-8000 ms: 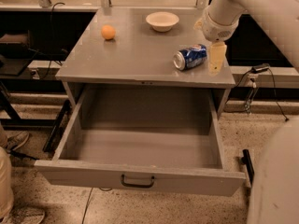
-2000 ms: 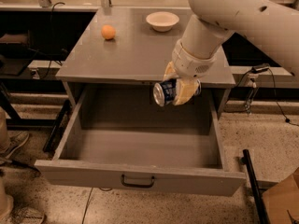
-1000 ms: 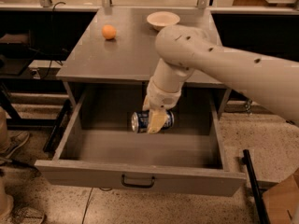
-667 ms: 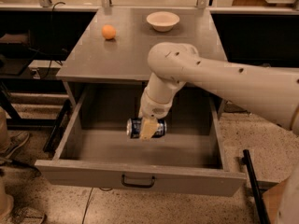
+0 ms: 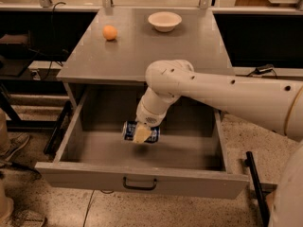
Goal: Place pepsi can into top drawer
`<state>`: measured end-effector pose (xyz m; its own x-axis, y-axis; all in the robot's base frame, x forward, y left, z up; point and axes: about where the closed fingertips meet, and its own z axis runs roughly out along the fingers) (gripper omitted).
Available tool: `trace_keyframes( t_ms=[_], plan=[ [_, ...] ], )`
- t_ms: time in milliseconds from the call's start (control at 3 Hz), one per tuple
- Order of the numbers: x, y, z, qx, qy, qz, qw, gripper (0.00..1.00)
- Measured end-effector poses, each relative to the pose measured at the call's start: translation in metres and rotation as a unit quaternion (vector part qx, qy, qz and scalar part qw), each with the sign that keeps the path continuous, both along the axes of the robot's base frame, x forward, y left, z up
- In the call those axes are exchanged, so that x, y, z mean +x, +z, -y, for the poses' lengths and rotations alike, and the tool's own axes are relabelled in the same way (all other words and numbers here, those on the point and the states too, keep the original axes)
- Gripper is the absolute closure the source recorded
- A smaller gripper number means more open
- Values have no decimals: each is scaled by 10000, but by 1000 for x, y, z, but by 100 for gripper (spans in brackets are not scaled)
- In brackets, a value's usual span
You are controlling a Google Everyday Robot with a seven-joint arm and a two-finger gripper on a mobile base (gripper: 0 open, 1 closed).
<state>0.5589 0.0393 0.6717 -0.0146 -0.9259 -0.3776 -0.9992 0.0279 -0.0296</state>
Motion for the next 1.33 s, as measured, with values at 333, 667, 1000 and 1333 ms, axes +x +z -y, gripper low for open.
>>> trace_keyframes(
  t_ms=[333,667,1000,1333],
  plan=[
    [7,-5,-9,151,-166,89,9997,84],
    [12,-7,-19,293,-209,125,9993,61],
    [18,-8,-28,422,-201,172,9988,38],
    [21,-7,-33,479,-161,194,9985,15]
  ],
)
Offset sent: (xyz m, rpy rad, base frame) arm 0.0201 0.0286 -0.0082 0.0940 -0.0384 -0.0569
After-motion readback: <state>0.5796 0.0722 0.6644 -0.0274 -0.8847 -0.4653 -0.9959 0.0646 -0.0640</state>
